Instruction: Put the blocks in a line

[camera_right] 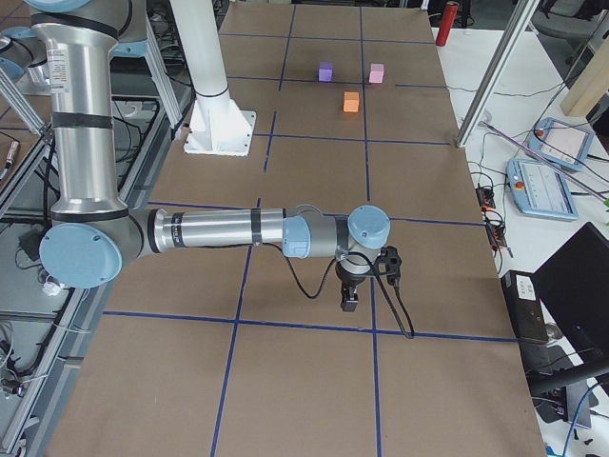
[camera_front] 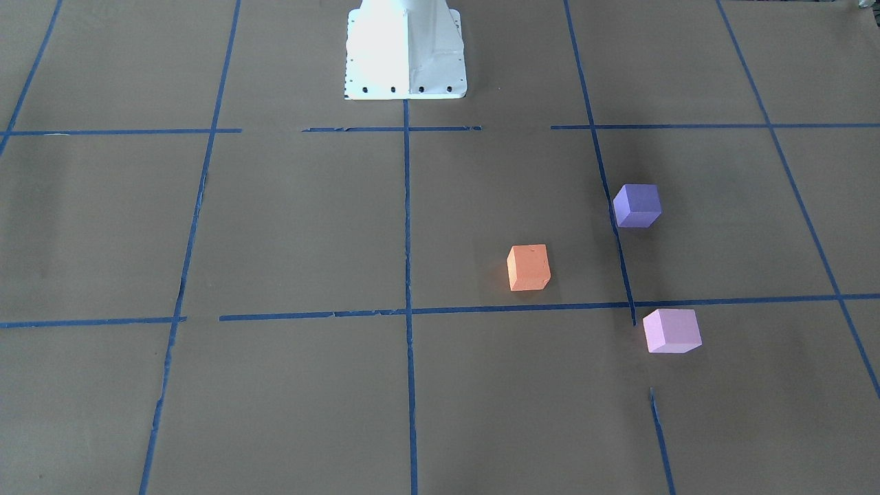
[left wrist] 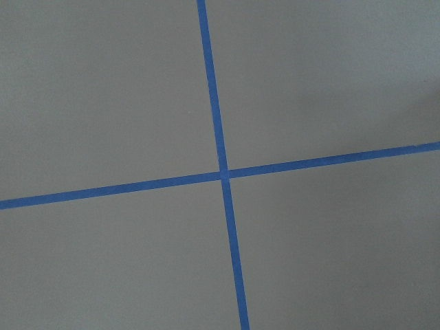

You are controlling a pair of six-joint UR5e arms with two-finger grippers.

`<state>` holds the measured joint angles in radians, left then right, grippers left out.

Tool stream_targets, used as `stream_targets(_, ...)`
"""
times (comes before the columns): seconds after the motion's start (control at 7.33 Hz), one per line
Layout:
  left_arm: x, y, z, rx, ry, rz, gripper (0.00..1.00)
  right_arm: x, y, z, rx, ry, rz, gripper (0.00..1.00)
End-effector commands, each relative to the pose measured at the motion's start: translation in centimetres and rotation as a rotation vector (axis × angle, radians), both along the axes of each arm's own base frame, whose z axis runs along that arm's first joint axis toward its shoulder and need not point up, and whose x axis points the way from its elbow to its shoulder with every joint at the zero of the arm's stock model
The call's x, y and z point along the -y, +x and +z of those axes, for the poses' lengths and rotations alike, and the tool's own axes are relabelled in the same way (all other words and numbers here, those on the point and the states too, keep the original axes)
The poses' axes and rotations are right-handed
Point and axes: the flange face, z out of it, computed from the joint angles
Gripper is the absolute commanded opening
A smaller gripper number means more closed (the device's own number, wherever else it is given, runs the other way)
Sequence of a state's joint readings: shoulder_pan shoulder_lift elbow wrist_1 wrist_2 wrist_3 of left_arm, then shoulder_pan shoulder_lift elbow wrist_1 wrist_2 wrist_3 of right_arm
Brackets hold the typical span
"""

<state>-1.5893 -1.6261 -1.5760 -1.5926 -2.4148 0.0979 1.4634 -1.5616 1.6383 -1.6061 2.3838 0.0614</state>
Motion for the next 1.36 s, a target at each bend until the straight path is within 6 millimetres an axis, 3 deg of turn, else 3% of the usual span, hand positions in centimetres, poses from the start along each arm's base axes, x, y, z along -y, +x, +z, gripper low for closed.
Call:
stream_targets(0.0,0.1,0.1,-0.4,-0.006,0.012,0.001,1.0,0.0,0.0,0.0,0.0,0.0,0.0,1.0)
stream_targets(0.14,1.2,2.0,-2.0,-0.007,0.109,0.037,1.0,0.0,0.0,0.0,0.0,0.0,0.0,1.0)
stream_targets(0.27,2.1,5.7,-4.5,-0.02,0.314,0.099,1.0,0.0,0.0,0.0,0.0,0.0,0.0,1.0)
stream_targets(0.41,2.2,10.4,-6.4,-0.061,0.341,0.106,1.0,0.0,0.0,-0.1,0.0,0.002,0.0,1.0)
stream_targets(0.68,5.8,26.3,-18.9,-0.2,0.162,0.04,1.0,0.0,0.0,0.0,0.0,0.0,0.0,1.0)
stream_targets(0.82,6.4,33.6,-24.9,-0.213,0.096,-0.029,1.0,0.0,0.0,0.0,0.0,0.0,0.0,1.0)
stream_targets(0.95,4.8,41.8,-28.3,-0.204,0.049,-0.068,1.0,0.0,0.0,0.0,0.0,0.0,0.0,1.0)
stream_targets(1.09,4.0,47.7,-31.6,-0.169,-0.014,-0.113,1.0,0.0,0.0,0.0,0.0,0.0,0.0,1.0)
stream_targets(1.23,5.2,50.5,-35.2,-0.097,-0.073,-0.157,1.0,0.0,0.0,-0.1,0.0,0.002,0.0,1.0)
